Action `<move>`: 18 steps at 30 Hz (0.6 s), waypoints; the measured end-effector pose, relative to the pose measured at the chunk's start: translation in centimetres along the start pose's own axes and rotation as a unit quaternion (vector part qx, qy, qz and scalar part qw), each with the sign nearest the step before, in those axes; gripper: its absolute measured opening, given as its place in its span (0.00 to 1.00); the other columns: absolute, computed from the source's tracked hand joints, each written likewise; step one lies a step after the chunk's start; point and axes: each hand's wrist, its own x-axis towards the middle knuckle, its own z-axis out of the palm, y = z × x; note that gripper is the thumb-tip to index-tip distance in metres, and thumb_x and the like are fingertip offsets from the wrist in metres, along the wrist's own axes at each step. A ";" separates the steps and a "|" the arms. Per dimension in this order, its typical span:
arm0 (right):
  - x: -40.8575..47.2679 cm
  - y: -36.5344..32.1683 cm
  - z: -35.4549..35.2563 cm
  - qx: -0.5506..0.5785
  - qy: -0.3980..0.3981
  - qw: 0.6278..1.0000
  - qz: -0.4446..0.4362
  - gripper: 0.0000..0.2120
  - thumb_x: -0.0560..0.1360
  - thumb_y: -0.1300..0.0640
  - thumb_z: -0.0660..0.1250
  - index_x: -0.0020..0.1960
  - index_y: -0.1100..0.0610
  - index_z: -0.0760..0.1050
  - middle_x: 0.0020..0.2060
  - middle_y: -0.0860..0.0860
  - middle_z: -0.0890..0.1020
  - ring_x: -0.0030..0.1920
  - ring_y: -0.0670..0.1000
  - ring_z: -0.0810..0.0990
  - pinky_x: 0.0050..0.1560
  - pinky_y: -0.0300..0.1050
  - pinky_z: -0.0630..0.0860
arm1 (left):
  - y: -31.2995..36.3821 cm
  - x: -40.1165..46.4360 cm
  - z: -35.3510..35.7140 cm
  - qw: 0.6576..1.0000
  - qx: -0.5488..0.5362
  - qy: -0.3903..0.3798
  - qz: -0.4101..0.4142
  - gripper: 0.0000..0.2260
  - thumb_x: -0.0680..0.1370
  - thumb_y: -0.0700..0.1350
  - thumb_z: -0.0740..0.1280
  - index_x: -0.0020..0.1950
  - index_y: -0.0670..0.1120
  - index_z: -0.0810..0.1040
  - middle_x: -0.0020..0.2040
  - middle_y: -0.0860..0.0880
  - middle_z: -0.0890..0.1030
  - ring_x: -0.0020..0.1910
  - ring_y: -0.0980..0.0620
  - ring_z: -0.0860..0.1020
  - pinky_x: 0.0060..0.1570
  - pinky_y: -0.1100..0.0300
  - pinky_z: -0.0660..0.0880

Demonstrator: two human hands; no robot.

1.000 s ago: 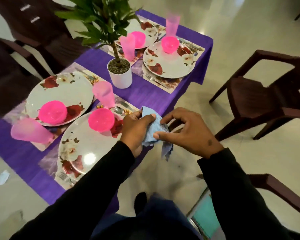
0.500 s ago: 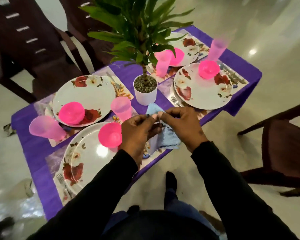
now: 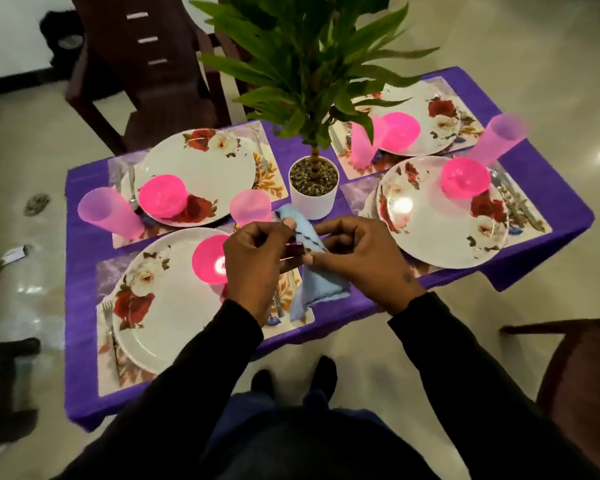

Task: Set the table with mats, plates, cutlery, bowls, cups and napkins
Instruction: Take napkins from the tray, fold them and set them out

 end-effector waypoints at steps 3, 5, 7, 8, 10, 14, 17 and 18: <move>0.7 -0.4 -0.1 -0.025 0.065 0.997 -0.026 0.06 0.72 0.60 0.76 0.47 0.62 0.83 0.38 0.53 0.86 0.36 0.44 0.83 0.40 0.42 0.80 | 0.5 0.0 0.7 0.999 0.016 0.001 0.031 0.07 0.80 0.45 0.70 0.43 0.44 0.84 0.39 0.46 0.86 0.38 0.47 0.85 0.37 0.56 0.80; 1.2 -0.9 0.2 -0.037 0.097 0.993 -0.052 0.06 0.74 0.59 0.73 0.43 0.63 0.83 0.35 0.56 0.84 0.34 0.44 0.78 0.36 0.44 0.76 | 1.0 0.0 1.2 0.999 0.021 -0.015 0.044 0.09 0.81 0.46 0.70 0.45 0.43 0.85 0.39 0.46 0.86 0.38 0.47 0.85 0.37 0.58 0.80; 1.4 -1.4 0.5 -0.020 0.111 0.992 -0.055 0.09 0.75 0.58 0.73 0.40 0.63 0.84 0.34 0.57 0.83 0.33 0.45 0.76 0.35 0.44 0.74 | 1.1 -0.1 1.6 0.998 0.022 -0.027 0.051 0.08 0.80 0.45 0.70 0.45 0.42 0.85 0.40 0.44 0.86 0.39 0.46 0.85 0.37 0.57 0.80; 1.6 -1.7 0.5 0.004 0.123 0.991 -0.045 0.09 0.74 0.58 0.73 0.39 0.62 0.84 0.33 0.57 0.83 0.32 0.45 0.76 0.36 0.44 0.75 | 1.1 -0.2 1.8 0.997 0.030 -0.032 0.065 0.07 0.79 0.44 0.71 0.45 0.42 0.85 0.39 0.44 0.86 0.39 0.46 0.85 0.37 0.56 0.80; 2.0 -1.9 0.3 0.057 0.143 0.988 -0.014 0.08 0.74 0.61 0.73 0.38 0.62 0.84 0.29 0.52 0.82 0.32 0.46 0.77 0.38 0.44 0.76 | 0.7 -0.5 1.9 0.991 0.069 -0.051 0.106 0.04 0.78 0.43 0.73 0.45 0.43 0.85 0.39 0.46 0.86 0.39 0.46 0.85 0.39 0.51 0.82; 2.0 -1.7 0.1 0.109 0.155 0.982 0.023 0.05 0.74 0.61 0.73 0.41 0.63 0.84 0.31 0.54 0.82 0.32 0.48 0.78 0.38 0.47 0.79 | 0.3 -0.9 1.6 0.977 0.128 -0.078 0.154 0.05 0.75 0.43 0.76 0.50 0.46 0.88 0.42 0.51 0.87 0.43 0.50 0.86 0.48 0.45 0.84; 1.7 -2.2 0.0 0.162 0.166 0.971 0.055 0.08 0.72 0.62 0.75 0.50 0.62 0.83 0.39 0.56 0.86 0.36 0.51 0.84 0.37 0.49 0.82 | 0.5 -1.1 1.4 0.968 0.151 -0.069 0.188 0.10 0.73 0.45 0.79 0.53 0.46 0.87 0.45 0.53 0.87 0.46 0.52 0.86 0.50 0.48 0.84; 1.7 -2.4 -0.2 0.179 0.173 0.966 0.068 0.10 0.72 0.62 0.76 0.52 0.61 0.83 0.40 0.55 0.86 0.37 0.51 0.85 0.36 0.47 0.81 | 0.6 -1.2 1.4 0.963 0.161 -0.074 0.204 0.13 0.72 0.46 0.79 0.54 0.45 0.87 0.46 0.53 0.87 0.47 0.52 0.86 0.50 0.49 0.84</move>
